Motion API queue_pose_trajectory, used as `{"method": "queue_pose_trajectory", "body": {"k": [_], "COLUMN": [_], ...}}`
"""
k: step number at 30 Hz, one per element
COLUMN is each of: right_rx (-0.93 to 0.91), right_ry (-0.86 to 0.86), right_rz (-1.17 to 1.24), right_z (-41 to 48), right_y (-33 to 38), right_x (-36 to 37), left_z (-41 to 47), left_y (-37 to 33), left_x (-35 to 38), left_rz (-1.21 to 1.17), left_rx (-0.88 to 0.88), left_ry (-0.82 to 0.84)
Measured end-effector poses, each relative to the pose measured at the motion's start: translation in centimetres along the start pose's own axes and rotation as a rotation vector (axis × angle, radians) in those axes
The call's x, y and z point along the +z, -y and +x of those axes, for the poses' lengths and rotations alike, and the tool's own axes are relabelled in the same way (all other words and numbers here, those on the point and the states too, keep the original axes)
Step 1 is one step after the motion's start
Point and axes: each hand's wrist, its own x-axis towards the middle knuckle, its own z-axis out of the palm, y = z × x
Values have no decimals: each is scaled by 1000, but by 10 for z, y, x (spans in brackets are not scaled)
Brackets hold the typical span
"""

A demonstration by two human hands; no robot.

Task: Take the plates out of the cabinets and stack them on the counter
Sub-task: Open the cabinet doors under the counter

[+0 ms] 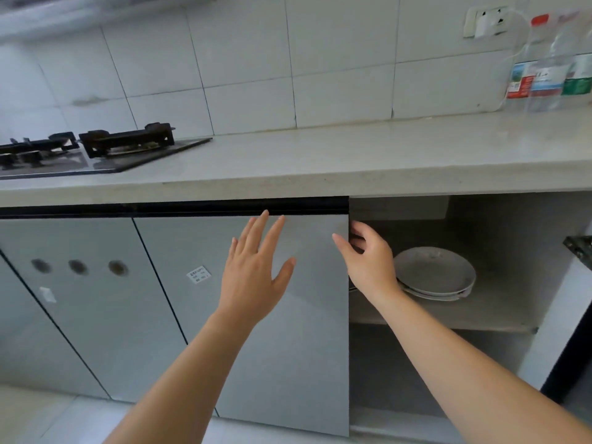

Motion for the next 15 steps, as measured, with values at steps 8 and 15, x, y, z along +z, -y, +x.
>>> {"method": "queue_pose_trajectory", "body": {"k": [8, 15], "right_rx": [-24, -44], "right_ry": [4, 42], "right_rz": [19, 58], "right_z": [-3, -27], "right_y": [-8, -1], "right_x": [-3, -11], "left_z": [-2, -8], "left_y": [4, -10], "left_x": [6, -4], "left_rz": [20, -23], "left_rx": [-44, -45], "left_ry": [46, 34]}}
